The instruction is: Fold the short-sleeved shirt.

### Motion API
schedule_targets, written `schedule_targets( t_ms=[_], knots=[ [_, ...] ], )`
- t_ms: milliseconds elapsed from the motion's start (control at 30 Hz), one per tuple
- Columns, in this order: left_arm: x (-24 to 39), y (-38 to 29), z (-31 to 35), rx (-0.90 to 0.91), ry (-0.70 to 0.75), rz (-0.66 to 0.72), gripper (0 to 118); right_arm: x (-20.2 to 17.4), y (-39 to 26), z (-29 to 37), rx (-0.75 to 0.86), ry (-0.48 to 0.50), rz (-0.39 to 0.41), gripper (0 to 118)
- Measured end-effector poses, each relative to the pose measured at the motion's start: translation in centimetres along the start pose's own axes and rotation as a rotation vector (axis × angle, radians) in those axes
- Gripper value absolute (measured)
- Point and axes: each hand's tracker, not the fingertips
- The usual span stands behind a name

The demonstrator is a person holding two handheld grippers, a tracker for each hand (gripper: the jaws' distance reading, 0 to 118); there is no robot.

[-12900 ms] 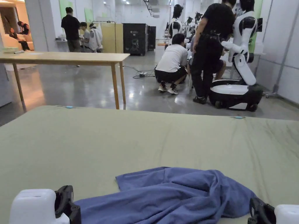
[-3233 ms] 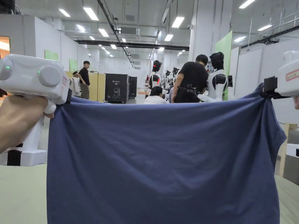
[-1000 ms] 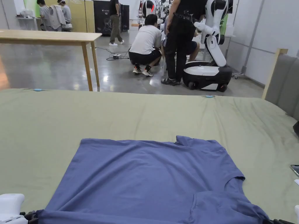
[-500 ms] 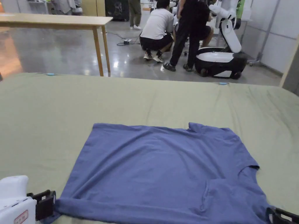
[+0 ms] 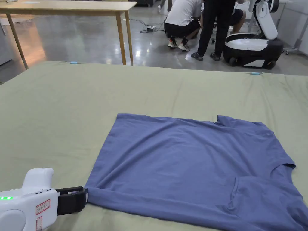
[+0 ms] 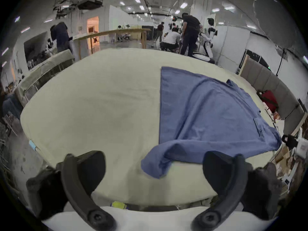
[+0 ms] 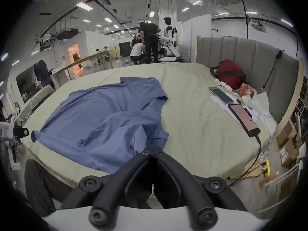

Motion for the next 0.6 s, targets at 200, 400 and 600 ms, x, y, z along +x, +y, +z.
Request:
schedule_targets(
  t_ms=[200, 400, 600],
  knots=[
    [0.4, 0.7, -3.7, -0.129, 0.061, -0.059, 85, 0.2, 0.3, -0.8, -0.035, 0.009, -0.015, 1],
    [1.3, 0.6, -4.4, -0.162, -0.022, -0.072, 0, 1.3, 0.1, -1.2, -0.062, 0.036, 0.017, 55],
    [1.6, 0.6, -2.9, -0.151, -0.002, -0.051, 0, 2.1, -0.2, -3.3, -0.149, 0.071, 0.042, 112]
  ],
)
